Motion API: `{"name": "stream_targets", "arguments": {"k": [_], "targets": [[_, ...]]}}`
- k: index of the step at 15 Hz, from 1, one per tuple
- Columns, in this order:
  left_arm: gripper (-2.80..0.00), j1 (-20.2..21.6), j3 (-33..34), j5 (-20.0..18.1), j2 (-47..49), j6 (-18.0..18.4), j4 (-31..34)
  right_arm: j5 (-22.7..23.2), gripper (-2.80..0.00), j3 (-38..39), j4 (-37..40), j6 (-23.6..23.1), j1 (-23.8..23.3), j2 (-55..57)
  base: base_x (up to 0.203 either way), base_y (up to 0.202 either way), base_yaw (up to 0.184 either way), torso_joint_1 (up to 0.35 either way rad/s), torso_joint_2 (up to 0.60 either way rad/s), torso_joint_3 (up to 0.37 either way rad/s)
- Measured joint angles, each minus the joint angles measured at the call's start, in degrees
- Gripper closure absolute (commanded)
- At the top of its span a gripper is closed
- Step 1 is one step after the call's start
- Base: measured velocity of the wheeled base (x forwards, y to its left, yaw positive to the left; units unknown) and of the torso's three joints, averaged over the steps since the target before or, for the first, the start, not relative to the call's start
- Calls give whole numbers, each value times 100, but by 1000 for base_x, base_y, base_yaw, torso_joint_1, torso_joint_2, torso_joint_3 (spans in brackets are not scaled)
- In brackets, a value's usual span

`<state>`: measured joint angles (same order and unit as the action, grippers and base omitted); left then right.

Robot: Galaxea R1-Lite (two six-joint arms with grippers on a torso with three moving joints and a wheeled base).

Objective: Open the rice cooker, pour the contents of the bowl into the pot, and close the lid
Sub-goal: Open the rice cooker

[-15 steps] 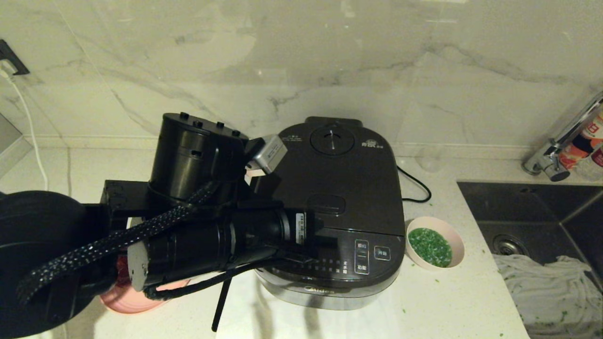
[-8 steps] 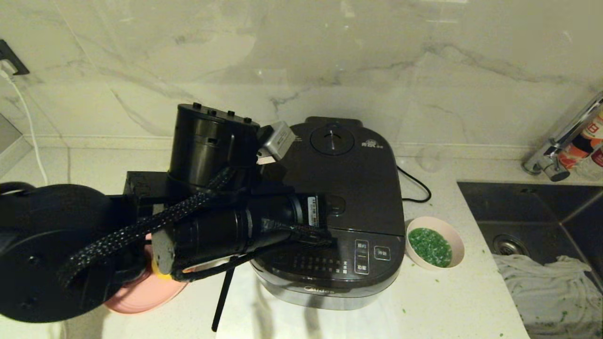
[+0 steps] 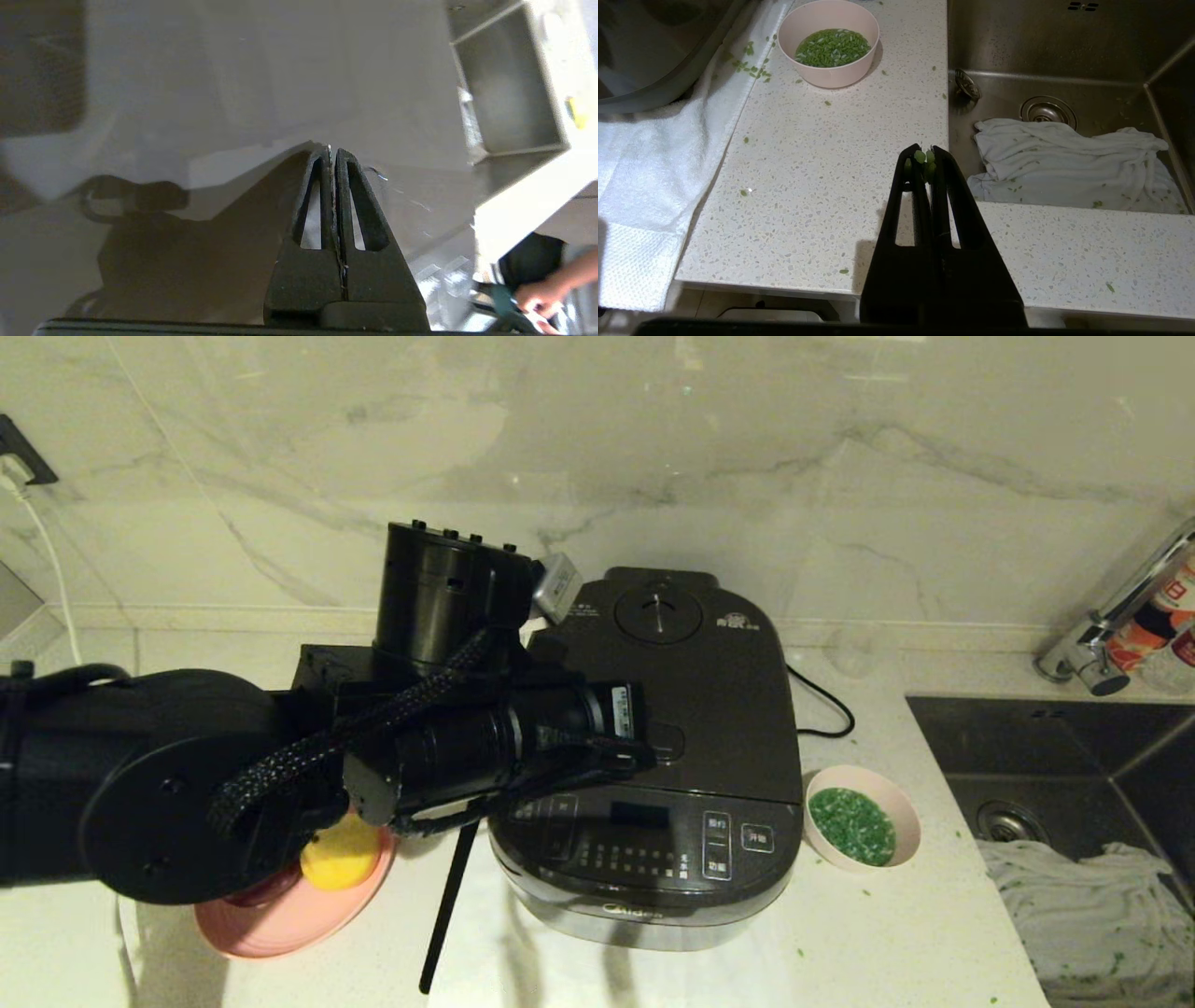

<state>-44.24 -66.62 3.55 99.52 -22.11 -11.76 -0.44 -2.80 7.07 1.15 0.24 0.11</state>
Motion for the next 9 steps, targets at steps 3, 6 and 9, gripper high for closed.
{"name": "stream_targets", "arguments": {"k": [3,6,9], "targets": [[0,64,-20,0,124,36,-129,0,0,0,0,-2,0,0,0,0,0,0,0,0],[0,78,0,-13,181,-9,-220,0,0,0,0,-2,0,0,0,0,0,0,0,0],[0,79,45,-43,73,-27,-95,-2,0,0,0,-1,0,0,0,0,0,0,0,0]]}}
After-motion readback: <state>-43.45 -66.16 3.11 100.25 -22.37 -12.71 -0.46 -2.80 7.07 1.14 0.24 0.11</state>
